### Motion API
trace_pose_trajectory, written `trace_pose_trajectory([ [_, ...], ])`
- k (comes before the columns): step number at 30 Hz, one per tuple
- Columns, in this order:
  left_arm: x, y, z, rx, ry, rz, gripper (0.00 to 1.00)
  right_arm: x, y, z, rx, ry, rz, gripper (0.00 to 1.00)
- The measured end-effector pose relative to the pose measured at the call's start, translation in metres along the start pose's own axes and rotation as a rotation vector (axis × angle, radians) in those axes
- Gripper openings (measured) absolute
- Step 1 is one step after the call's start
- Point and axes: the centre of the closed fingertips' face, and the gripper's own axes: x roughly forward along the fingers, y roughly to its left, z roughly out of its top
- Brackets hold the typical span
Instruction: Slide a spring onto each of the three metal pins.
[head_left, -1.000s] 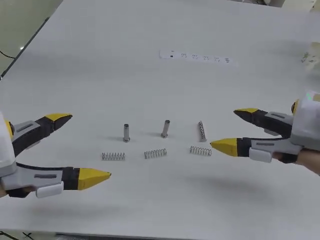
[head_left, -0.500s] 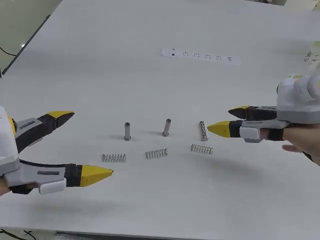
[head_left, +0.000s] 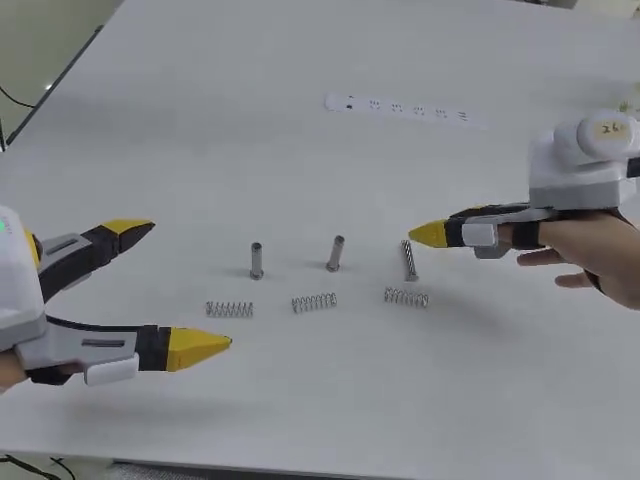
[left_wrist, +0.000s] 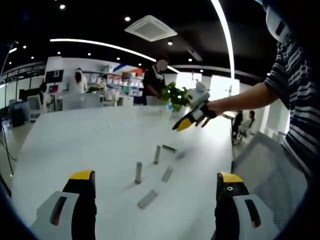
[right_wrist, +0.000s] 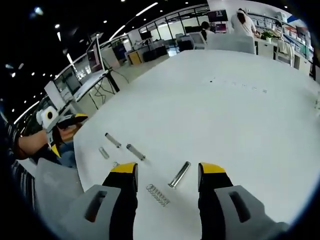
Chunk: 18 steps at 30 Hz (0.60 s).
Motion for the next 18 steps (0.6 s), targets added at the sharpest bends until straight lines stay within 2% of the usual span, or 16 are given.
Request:
trace_pose_trajectory([
  [4, 0.000, 0.000, -0.001, 0.004, 0.006, -0.002, 0.98, 0.008, -0.007, -0.001, 0.044, 0.039, -0.035, 0.40],
  [8, 0.000, 0.000, -0.002, 0.008, 0.010, -0.004, 0.98, 0.016, -0.009, 0.000, 0.072, 0.065, -0.049, 0.34],
  [9, 0.000, 0.000, -0.002, 0.008, 0.011, -0.004, 0.97, 0.017, -0.010, -0.003, 0.089, 0.091, -0.059, 0.33],
  [11, 0.000, 0.000, -0.002, 0.009, 0.012, -0.004, 0.97, 0.021, -0.011, -0.002, 0.089, 0.104, -0.066, 0.30],
  [18, -0.001, 0.001, -0.003, 0.013, 0.021, -0.001, 0.97, 0.031, -0.021, -0.012, 0.168, 0.165, -0.110, 0.24],
])
